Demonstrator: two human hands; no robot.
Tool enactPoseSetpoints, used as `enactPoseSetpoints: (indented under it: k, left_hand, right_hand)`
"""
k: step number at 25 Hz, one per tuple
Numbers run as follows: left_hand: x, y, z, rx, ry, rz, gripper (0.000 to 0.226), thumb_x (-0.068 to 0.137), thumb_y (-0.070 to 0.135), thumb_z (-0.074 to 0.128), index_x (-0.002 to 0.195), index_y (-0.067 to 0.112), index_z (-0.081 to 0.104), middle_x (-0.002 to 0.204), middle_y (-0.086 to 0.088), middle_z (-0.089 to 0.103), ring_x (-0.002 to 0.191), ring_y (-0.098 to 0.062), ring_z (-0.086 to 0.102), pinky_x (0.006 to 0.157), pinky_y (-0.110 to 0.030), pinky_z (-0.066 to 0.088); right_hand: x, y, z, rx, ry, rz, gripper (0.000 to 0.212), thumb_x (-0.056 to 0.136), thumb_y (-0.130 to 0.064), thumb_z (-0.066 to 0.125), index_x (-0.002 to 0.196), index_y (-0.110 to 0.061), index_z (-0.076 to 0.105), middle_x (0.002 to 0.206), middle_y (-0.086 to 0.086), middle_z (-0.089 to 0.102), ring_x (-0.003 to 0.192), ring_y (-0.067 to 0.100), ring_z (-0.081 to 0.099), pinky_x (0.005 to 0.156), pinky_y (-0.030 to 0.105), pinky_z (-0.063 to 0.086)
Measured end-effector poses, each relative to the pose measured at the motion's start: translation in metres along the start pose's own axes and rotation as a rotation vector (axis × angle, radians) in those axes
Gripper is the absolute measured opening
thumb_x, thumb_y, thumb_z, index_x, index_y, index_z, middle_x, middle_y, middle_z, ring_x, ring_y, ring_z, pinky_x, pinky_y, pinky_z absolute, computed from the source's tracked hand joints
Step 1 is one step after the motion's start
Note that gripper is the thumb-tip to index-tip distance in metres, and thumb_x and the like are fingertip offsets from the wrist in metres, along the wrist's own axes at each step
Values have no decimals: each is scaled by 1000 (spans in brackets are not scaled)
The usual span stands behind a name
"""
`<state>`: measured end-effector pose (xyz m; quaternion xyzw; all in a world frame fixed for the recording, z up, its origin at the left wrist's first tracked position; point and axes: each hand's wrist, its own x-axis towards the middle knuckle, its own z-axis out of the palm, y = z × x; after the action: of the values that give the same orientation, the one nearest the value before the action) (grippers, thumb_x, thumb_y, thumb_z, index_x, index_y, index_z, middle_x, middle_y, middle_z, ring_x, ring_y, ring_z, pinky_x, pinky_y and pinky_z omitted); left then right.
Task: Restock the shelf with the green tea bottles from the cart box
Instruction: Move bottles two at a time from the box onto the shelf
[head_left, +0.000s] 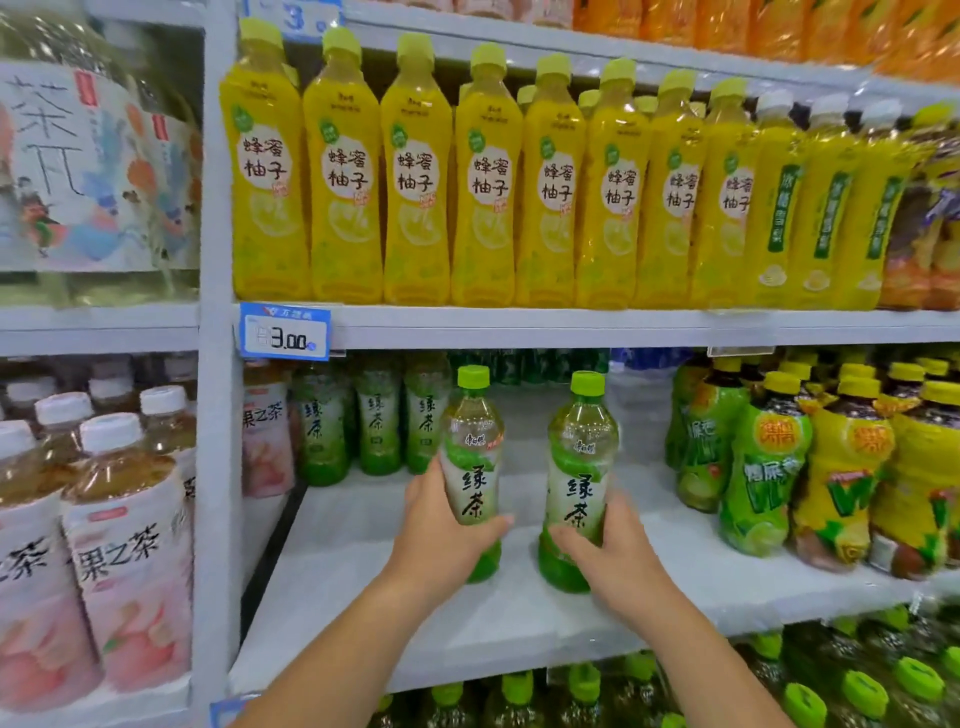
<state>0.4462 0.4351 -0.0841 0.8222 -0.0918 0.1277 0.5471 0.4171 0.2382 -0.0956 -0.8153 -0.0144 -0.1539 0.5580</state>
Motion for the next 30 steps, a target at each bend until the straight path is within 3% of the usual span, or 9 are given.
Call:
enactPoseSetpoints:
  k: [3, 5, 8, 10, 15, 18, 21, 24, 30]
  left_hand:
    - [-5, -14, -3, 203, -69, -36, 55, 74, 30, 84, 120, 35, 53, 115, 8, 48, 101, -4, 55, 95, -25, 47]
    - [4, -18, 2, 196, -23, -18, 49, 73, 30, 84, 114, 33, 58, 110, 10, 58, 96, -2, 59, 88, -24, 51]
    - [27, -10, 13, 174, 46, -44, 41, 76, 21, 84, 106, 27, 56, 103, 11, 63, 89, 0, 60, 70, -11, 44]
    - [48, -11, 24, 171, 71, -62, 37, 78, 19, 83, 105, 21, 58, 104, 5, 66, 94, -10, 63, 76, -18, 46]
    - [84, -21, 44, 296, 152, -126, 47, 84, 29, 77, 123, 14, 57, 124, -7, 50, 113, -25, 54, 96, -30, 43]
    - [100, -26, 53, 330, 181, -138, 41, 88, 32, 72, 123, 17, 58, 124, -5, 48, 112, -24, 55, 97, -29, 43]
    - [118, -26, 56, 402, 188, -146, 37, 89, 33, 71, 121, 18, 61, 118, -5, 57, 108, -24, 61, 93, -30, 48]
    - [128, -26, 61, 531, 189, -124, 44, 95, 33, 66, 129, 12, 49, 126, -7, 58, 117, -22, 60, 91, -30, 46]
    - [138, -35, 67, 727, 246, -15, 56, 102, 43, 48, 144, 10, 33, 142, -9, 42, 124, -20, 55, 95, -26, 46]
  right_hand:
    - [2, 7, -7, -97, -8, -26, 35, 81, -34, 81, 106, -38, 57, 103, -18, 69, 94, -5, 64, 77, 16, 51]
    - [19, 9, -5, -78, 0, -29, 41, 80, -31, 83, 107, -38, 54, 103, -20, 67, 94, -5, 64, 75, 15, 50]
    - [54, 19, 6, -36, 10, -13, 41, 80, -25, 83, 112, -30, 57, 107, -13, 70, 96, 2, 67, 80, 22, 55]
    - [77, 28, 12, -24, 24, -9, 38, 81, -22, 82, 111, -29, 59, 106, -9, 72, 97, 6, 69, 84, 28, 57]
    - [121, 36, 21, -79, 58, -20, 35, 85, -24, 78, 108, -32, 52, 99, -9, 67, 89, 6, 64, 76, 20, 48]
    - [144, 38, 26, -113, 54, -16, 31, 88, -27, 76, 107, -32, 51, 98, -8, 65, 88, 9, 61, 75, 23, 45]
    - [167, 42, 32, -171, 24, -2, 31, 89, -31, 73, 110, -30, 50, 105, -6, 65, 98, 16, 61, 89, 32, 50]
    - [182, 47, 36, -212, -3, -35, 30, 89, -34, 72, 109, -28, 50, 108, -4, 67, 102, 20, 63, 95, 40, 53]
    - [200, 55, 41, -214, -35, -141, 31, 92, -32, 70, 115, -26, 49, 112, -2, 66, 100, 15, 62, 85, 23, 50]
